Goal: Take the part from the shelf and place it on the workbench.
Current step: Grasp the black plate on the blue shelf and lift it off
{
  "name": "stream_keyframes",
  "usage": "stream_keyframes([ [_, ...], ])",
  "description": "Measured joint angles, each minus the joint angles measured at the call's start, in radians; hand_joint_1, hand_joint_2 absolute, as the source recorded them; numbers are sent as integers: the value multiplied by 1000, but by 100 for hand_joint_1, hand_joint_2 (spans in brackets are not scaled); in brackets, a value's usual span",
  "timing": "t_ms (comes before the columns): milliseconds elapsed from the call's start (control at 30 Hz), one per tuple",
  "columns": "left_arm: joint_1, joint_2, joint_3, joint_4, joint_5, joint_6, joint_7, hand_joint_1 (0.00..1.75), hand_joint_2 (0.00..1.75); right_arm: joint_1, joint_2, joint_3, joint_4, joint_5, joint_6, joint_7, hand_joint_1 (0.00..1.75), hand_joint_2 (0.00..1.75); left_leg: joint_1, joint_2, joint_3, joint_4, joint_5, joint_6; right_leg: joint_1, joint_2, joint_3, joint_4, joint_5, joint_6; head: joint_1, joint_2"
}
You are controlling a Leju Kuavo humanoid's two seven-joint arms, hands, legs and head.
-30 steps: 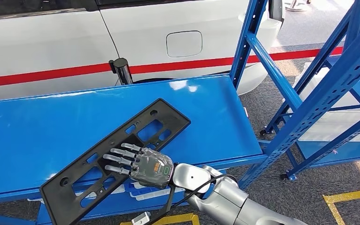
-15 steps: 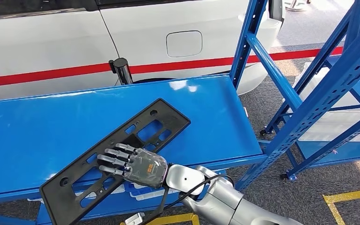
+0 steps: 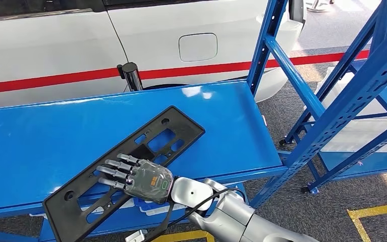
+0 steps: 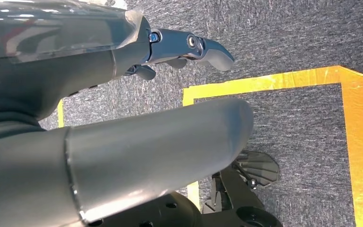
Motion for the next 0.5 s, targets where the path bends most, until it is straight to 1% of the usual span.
stream_keyframes([
  [500, 0, -5, 0, 0, -12, -11, 12, 0, 0, 6, 41, 6, 46, -41, 5, -7, 0, 175, 0, 0, 0, 0, 0, 0, 0, 0, 0, 0, 0, 0, 0, 0],
])
